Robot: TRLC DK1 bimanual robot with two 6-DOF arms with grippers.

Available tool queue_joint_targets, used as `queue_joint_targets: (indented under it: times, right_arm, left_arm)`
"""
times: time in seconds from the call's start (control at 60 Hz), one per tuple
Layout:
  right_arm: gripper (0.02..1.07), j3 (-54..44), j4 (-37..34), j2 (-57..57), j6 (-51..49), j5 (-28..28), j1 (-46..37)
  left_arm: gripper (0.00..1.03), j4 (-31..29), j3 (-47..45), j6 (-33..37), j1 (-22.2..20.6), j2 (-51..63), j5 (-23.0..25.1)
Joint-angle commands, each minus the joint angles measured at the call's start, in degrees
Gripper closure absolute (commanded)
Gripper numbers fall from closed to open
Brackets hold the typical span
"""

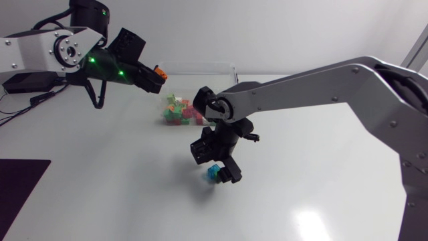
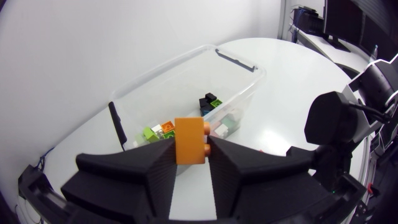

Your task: Place the duplo bricks in the container

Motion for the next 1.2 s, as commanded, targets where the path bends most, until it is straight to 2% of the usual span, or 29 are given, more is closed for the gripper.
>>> queue_joint_targets:
  times: [0.0,0.15,0.233,0.35,0.583,0.783,1.183]
  right_arm:
    - [0.16,1.22,-2.10,3.01,-3.71,0.16,-1.36]
    - [0.17,1.57,-2.45,3.71,-5.29,0.07,-2.68]
    - [0.30,2.10,-3.33,4.50,-6.52,-0.28,-3.21]
    - [0.43,1.84,-3.59,4.94,-7.31,-1.51,-3.47]
    - [0.44,-0.01,-1.57,4.06,-6.70,-3.35,-2.77]
    - [0.65,-1.59,-1.48,2.66,-6.17,-3.62,-1.71]
    - [0.66,-3.96,-4.91,-9.91,-1.78,-3.79,-2.85]
  left_arm:
    - [0.77,1.68,2.51,-2.20,0.63,2.32,0.47]
    - [0.77,3.88,5.06,-4.22,0.54,5.40,0.47]
    - [0.77,4.76,7.52,-5.28,0.54,8.04,0.47]
    - [0.77,4.76,10.16,-5.89,0.19,10.76,0.47]
    - [0.77,4.76,13.33,-6.24,-0.07,13.66,0.03]
    - [0.77,4.76,14.47,-6.24,0.28,14.98,-0.50]
    - [0.76,5.73,18.86,-7.47,0.19,18.85,-2.78]
